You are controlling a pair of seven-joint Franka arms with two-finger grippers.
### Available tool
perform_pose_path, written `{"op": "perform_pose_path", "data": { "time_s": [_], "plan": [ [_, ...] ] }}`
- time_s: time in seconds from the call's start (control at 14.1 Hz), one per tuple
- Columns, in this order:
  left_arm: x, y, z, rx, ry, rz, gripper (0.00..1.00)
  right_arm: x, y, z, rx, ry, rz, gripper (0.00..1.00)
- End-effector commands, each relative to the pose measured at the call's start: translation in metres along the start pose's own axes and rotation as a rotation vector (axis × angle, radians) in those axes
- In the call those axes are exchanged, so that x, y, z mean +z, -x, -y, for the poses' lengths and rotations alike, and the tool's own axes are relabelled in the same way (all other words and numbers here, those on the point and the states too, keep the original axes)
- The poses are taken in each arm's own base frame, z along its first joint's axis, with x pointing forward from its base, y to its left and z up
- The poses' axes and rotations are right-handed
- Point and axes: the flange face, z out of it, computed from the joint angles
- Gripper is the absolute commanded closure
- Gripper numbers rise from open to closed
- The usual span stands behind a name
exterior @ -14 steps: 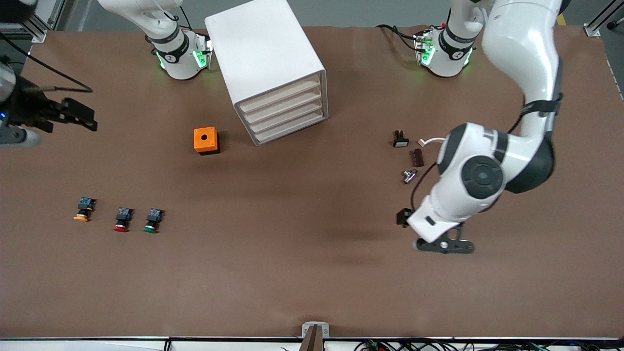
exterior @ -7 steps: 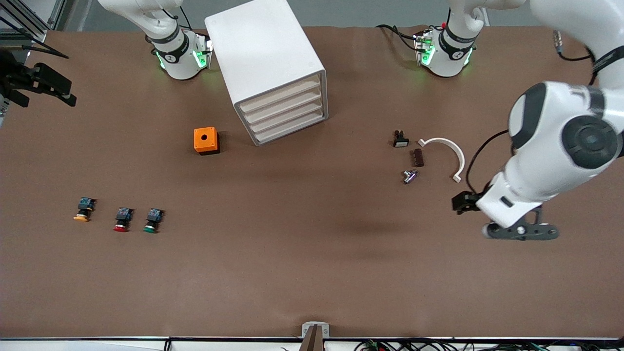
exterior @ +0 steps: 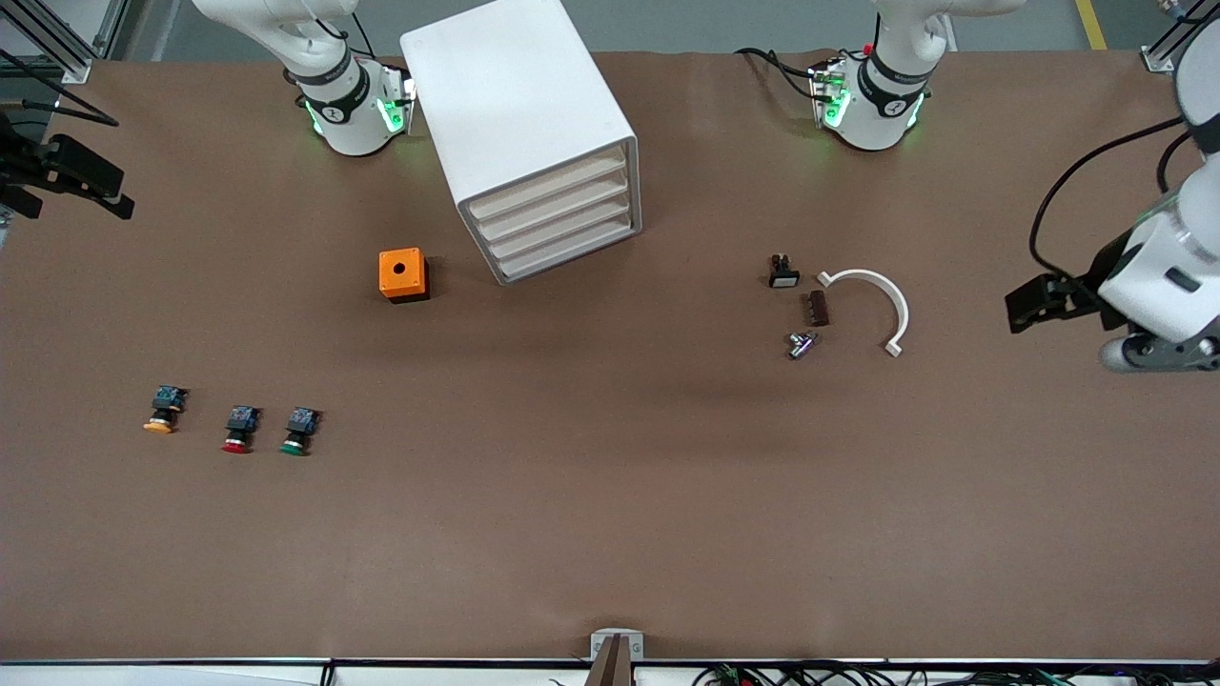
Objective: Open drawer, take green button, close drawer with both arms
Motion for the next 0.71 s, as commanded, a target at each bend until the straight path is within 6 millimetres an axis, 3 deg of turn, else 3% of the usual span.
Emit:
{"op": "perform_pose_path", "data": {
  "time_s": [0.0, 0.43, 0.64],
  "plan": [
    [-0.004, 0.031, 0.016, -0.003, 0.024, 0.017, 0.0, 0.005, -0.003, 0.002, -0.003, 0.009, -0.004, 0.0],
    [-0.007, 0.099, 0.023, -0.015, 0.06, -0.051, 0.0, 0.018, -0.018, 0.006, -0.008, 0.006, -0.018, 0.0],
    [-0.007, 0.114, 0.025, -0.016, 0.06, -0.054, 0.0, 0.026, -0.027, 0.004, -0.005, 0.007, -0.026, 0.0]
  ]
}}
